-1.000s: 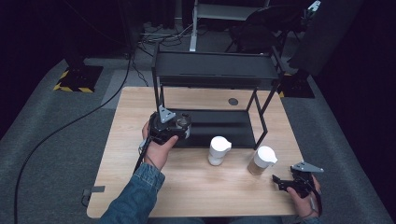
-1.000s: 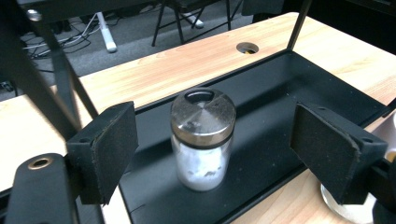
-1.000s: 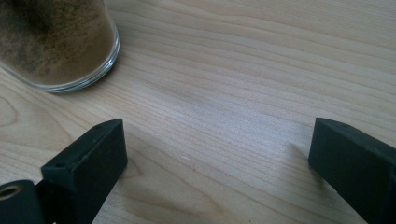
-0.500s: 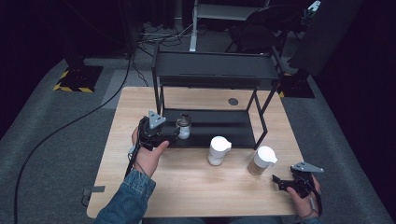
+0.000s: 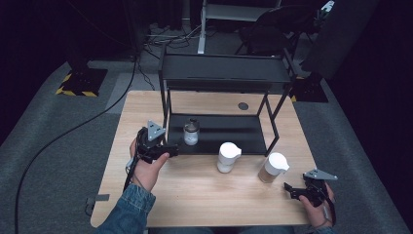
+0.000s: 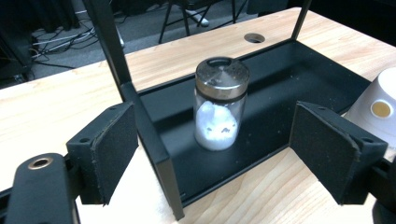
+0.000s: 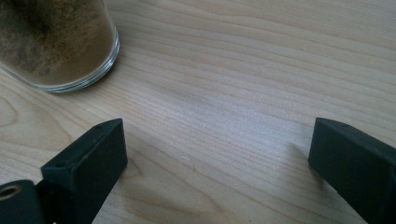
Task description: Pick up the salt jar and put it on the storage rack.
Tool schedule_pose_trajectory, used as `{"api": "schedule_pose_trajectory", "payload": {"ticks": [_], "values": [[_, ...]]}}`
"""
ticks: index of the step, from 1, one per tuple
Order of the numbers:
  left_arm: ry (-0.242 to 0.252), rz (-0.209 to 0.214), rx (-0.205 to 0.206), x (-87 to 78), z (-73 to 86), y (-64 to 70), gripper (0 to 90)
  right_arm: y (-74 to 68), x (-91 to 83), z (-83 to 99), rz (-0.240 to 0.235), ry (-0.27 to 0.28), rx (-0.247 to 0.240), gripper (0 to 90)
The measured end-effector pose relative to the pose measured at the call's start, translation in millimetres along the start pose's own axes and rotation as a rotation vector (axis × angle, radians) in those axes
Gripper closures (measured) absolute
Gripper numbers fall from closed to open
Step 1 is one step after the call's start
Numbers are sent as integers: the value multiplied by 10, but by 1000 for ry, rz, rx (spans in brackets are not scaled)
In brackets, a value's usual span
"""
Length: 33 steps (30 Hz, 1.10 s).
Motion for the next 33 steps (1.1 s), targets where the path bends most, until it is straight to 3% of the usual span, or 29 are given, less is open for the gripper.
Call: {"api": "schedule_pose_trajectory", "payload": {"ticks": [33], "values": [[-36,-40,-19,-176,425,-207,151,-1,-1,0,0,-1,-1,42]]}}
Point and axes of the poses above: each handheld gripper's, and its own axes: x roughly forward along the jaws, z roughly out of its underside, y roughly to its right, the point moved 4 cm from there along x, roughly forward along the jaws, and after that the axes turned 13 degrees about -x, right-handed, at the moved point
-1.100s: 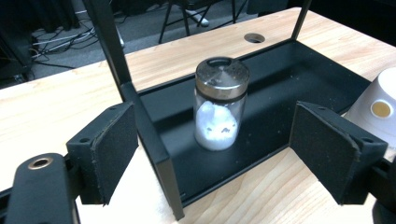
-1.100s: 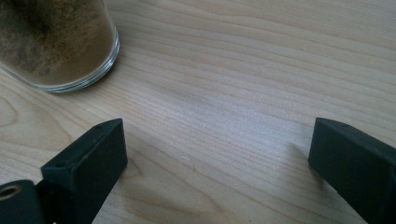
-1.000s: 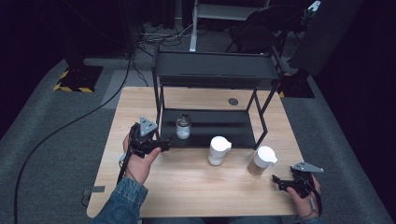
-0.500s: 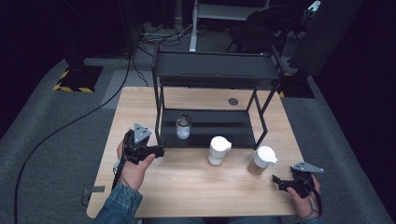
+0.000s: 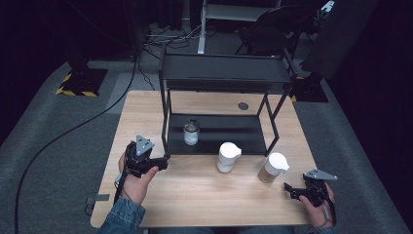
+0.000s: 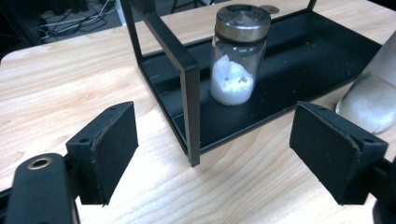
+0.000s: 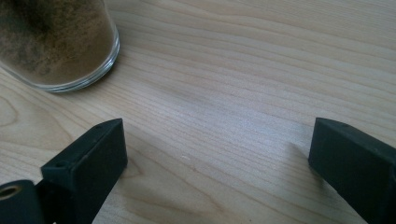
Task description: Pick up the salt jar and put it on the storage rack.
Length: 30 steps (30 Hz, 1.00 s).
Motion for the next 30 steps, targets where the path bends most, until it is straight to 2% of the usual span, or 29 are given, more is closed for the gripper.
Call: {"api": "schedule_pose_trajectory", "payload": {"ticks": [17,30], "values": [[-42,-18,-19,45,316,-65,151,2,1,-1,-3,0,-2,42],[-82,-36,-18,112,530,-95,151,3,3,-3,-6,2,-10,46]]}}
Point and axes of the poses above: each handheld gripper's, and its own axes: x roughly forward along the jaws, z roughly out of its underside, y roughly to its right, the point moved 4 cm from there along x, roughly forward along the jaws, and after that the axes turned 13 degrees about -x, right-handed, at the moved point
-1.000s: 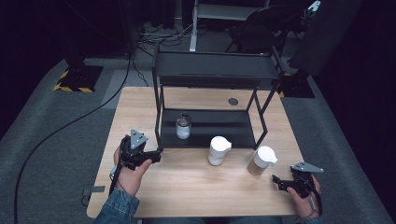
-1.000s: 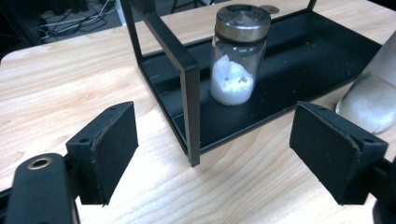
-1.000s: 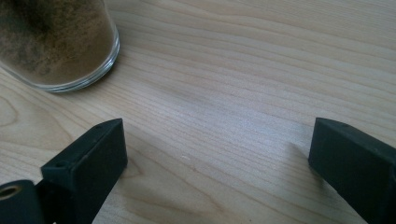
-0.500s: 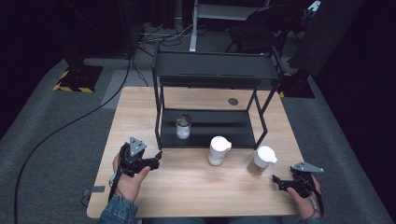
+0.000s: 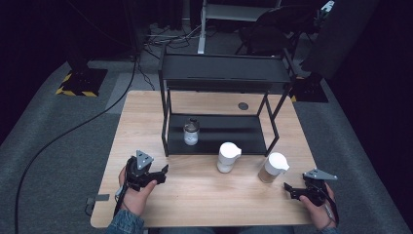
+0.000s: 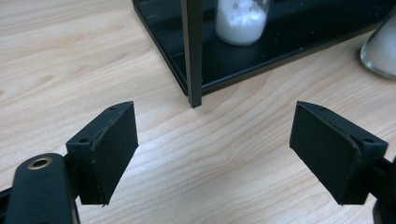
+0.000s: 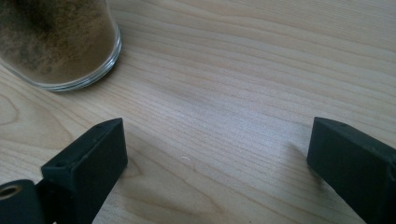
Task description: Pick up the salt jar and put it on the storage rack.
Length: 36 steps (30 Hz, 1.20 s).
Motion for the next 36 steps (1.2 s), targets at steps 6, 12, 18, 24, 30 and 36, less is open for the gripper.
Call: {"api": "schedule_pose_trajectory", "payload": {"ticks": [6,12,18,24,30,36], "values": [[-25,-11,-5,42,105,-26,151,2,2,-2,-4,1,-3,47],[-46,-20,-7,75,185,-52,151,3,2,-2,-5,2,-5,47],[-70,-28,-11,108,271,-73,151,3,2,-2,-5,2,-4,47],[-96,-33,-13,142,347,-91,151,3,2,-2,-6,2,-5,47],[-113,-35,-21,165,403,-115,151,3,2,-2,-6,2,-5,47],[-133,-40,-33,180,450,-137,151,2,2,-2,-7,2,-6,47]]}}
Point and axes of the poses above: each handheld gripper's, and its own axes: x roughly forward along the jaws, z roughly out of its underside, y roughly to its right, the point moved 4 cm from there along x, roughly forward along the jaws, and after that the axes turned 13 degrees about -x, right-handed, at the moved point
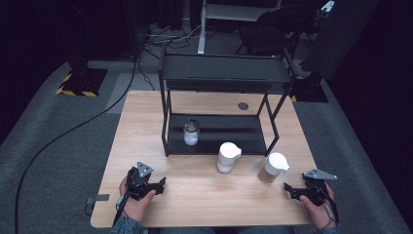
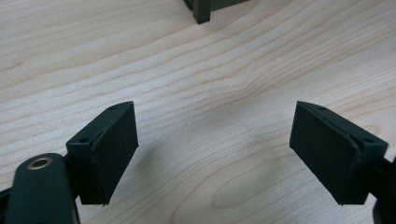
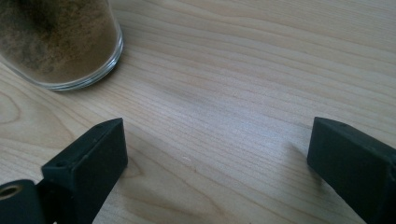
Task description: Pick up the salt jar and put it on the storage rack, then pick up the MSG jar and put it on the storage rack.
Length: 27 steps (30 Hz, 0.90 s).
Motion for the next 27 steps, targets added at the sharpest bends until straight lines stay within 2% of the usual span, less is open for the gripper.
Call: {"api": "schedule_pose_trajectory", "payload": {"ticks": [6,11,16,27], "values": [[-27,-2,-8,26,38,-15,151,0,0,0,-1,0,0,47],[-23,-2,-3,38,48,-17,139,0,0,-1,-1,0,0,47],[-12,7,23,62,63,-19,93,0,0,-1,-3,0,0,46],[-18,14,30,72,60,-18,67,6,1,0,-22,0,-14,35]]}}
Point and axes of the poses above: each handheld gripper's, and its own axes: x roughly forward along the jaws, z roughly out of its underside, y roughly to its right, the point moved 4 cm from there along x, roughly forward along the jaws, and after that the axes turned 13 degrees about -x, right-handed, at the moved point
